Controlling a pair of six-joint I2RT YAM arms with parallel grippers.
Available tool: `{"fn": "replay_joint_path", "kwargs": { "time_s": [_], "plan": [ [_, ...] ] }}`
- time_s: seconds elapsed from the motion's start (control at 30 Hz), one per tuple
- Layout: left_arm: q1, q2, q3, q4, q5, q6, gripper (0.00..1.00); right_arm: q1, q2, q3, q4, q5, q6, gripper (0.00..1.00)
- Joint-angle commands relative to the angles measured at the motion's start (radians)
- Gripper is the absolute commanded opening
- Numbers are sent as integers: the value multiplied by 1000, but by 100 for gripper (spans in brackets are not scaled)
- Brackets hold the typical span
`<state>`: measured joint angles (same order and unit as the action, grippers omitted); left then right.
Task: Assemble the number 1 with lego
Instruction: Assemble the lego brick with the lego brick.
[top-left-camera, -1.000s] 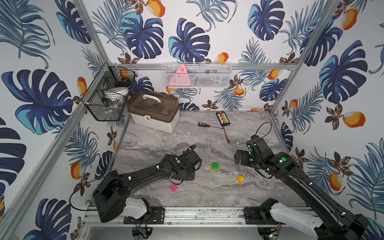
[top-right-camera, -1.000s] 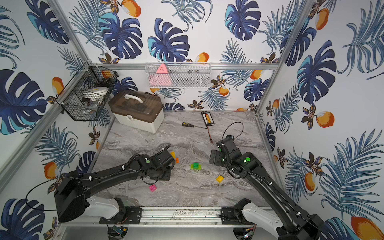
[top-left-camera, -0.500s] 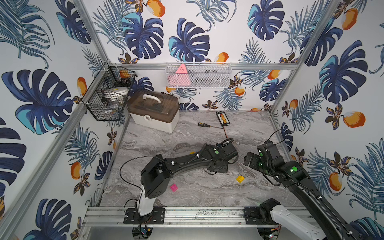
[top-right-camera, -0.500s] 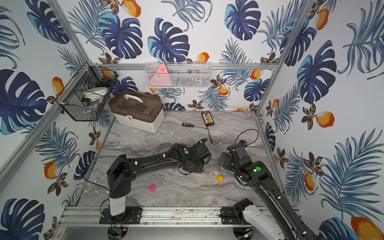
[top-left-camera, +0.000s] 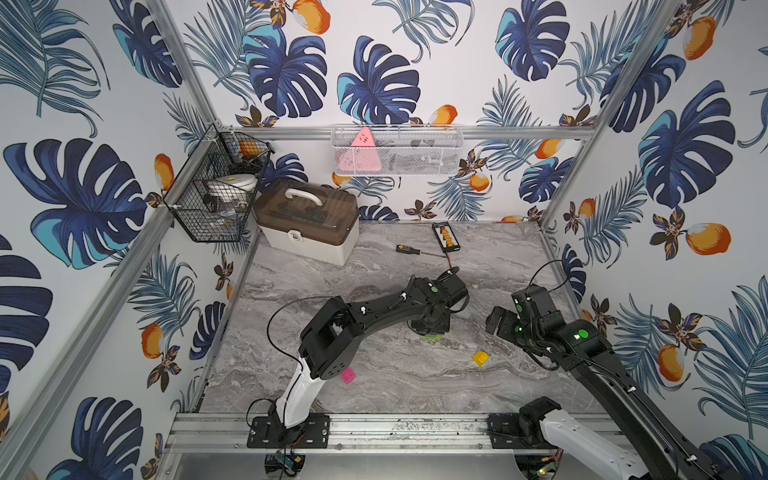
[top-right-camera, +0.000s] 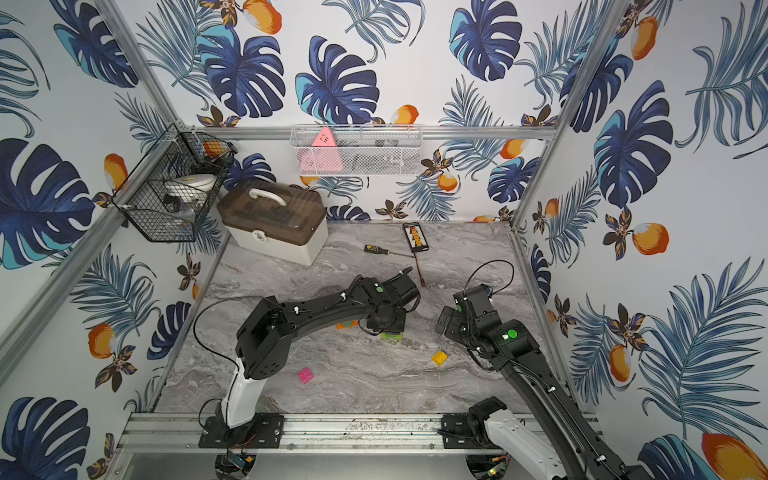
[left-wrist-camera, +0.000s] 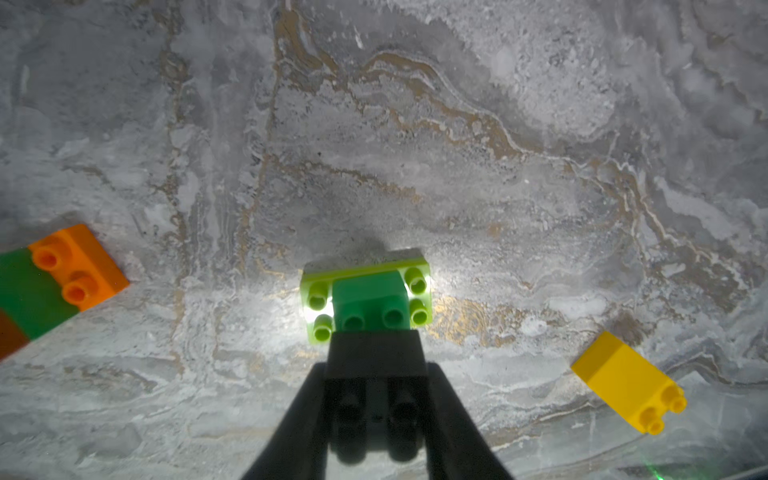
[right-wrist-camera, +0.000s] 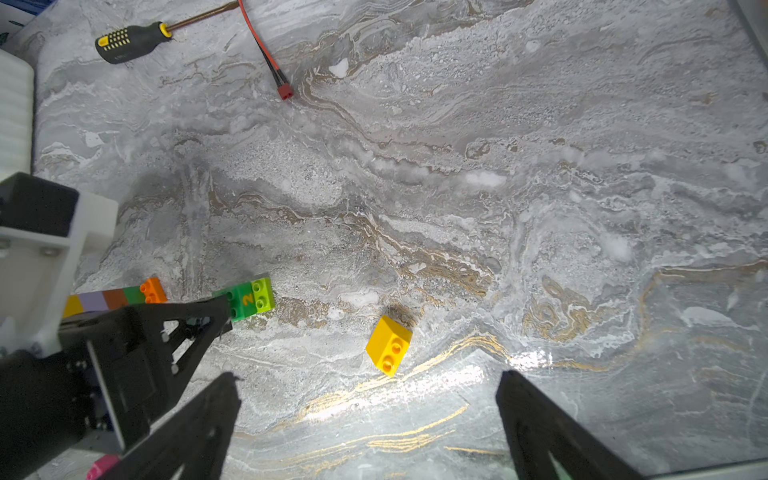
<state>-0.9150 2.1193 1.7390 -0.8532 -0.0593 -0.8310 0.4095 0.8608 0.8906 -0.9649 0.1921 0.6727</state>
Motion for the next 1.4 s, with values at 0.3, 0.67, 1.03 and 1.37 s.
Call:
{"fn": "replay_joint_path", "kwargs": {
  "time_s": [0.3, 0.67, 1.03, 1.37],
  "plan": [
    [6, 26, 22, -15, 0, 59, 24, -2, 24, 13, 26, 4, -9, 100],
    [14, 53, 58, -38, -17, 76, 24, -2, 30, 27, 24, -4, -24, 100],
    [16, 47, 35, -24, -46, -1, 23, -3, 26, 31, 22, -5, -30, 100],
    [9, 51, 48, 2, -44, -90, 19, -3, 7, 25, 14, -9, -33, 100]
  ]
}}
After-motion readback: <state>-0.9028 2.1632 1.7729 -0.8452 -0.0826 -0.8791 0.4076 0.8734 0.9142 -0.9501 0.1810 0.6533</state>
